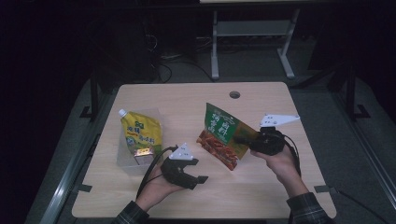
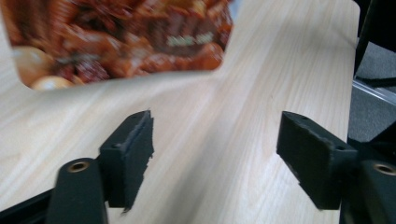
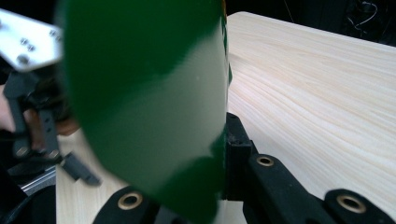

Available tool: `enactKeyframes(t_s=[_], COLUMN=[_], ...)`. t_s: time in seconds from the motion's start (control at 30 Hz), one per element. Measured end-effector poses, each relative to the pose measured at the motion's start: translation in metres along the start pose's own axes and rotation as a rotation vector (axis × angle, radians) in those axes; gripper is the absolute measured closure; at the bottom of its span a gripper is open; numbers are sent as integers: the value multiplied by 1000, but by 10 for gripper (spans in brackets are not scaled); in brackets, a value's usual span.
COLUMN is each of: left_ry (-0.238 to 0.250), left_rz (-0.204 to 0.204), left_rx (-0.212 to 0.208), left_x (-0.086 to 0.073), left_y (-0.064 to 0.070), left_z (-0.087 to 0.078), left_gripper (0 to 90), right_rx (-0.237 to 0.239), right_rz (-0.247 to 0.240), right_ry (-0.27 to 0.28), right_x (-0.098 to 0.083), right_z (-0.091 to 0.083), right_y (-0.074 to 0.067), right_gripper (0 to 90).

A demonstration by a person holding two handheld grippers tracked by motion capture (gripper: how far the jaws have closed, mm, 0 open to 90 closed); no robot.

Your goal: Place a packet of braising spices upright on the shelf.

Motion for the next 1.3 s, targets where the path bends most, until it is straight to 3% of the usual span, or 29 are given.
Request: enactKeyframes(t_s=[0.13,0.23,0.53,0.8,1.3], left_ry=[-19,-9,-23,-18,-17], left_rz=[25,20,14,47,55], left_rx=[-9,-11,-8,-1,-25], left_x=[-9,-12,-32,-31,-32], left_y=[4,6,12,11,20], left_z=[0,-1,0,-1,9], left_gripper=[177,142,132,136,139], right_rx=[-15,-15,-12,-9,24], right_rz=[-7,-6,-30,-53,-77], right_ry=[-19,-21,-15,-11,14], right_x=[9,14,44,69,115], right_z=[10,15,42,61,99], right_y=[-1,-2,-9,-16,-35], right_gripper=[897,897,897,897,897])
Point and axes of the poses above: each handheld gripper's, and its own axes: z roughly forward along the jaws, x roughly out of its top, y roughly to its right, the point moved 10 cm from there along z, roughly forward along the jaws, and after that the axes turned 13 degrees about -x, right-handed, at the moved point
